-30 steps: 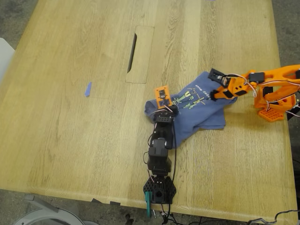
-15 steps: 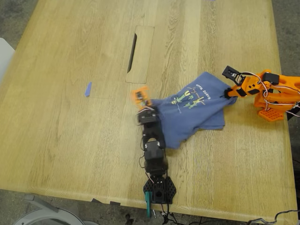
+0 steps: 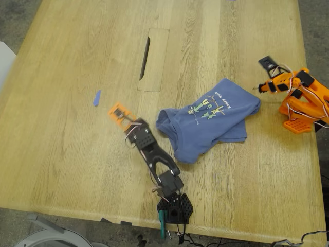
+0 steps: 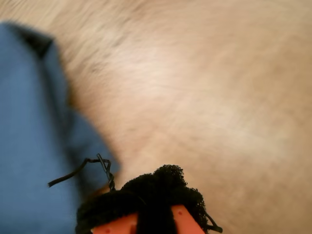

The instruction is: Fold a T-shirt

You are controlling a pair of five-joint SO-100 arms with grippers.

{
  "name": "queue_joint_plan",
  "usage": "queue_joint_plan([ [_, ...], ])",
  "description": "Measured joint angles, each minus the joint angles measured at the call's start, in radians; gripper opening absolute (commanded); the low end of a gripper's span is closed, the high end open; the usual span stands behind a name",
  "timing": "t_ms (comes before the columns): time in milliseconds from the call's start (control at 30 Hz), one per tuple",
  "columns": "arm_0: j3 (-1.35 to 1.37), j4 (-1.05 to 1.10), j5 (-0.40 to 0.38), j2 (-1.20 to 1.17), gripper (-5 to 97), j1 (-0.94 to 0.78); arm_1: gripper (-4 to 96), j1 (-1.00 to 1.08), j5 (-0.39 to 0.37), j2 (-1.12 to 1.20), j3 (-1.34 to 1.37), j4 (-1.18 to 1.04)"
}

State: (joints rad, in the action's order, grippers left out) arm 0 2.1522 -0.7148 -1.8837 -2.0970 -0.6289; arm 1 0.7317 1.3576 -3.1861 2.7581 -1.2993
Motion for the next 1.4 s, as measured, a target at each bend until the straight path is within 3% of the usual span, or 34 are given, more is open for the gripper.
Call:
queue_joint_plan([
  [267,0.314,-0.163,0.000,-0.425,0,-0.295,0.0,0.403,0.023,-0.195,0.000,-0.193],
  [600,0.670,-0.229,0.008,-0.922,0,-0.569,0.0,0.652,0.026,-0.210,0.089,-0.094],
  [800,0.899,-0.371,0.008,-1.373,0,-0.647,0.0,0.762,0.029,-0.210,0.161,-0.040],
  [1167,0.931,-0.463,0.008,-1.401,0,-0.680,0.0,0.810,0.043,-0.213,0.373,0.218],
  [1400,0.931,-0.474,0.008,-1.401,0,-0.675,0.0,0.798,0.043,-0.215,0.434,0.265],
])
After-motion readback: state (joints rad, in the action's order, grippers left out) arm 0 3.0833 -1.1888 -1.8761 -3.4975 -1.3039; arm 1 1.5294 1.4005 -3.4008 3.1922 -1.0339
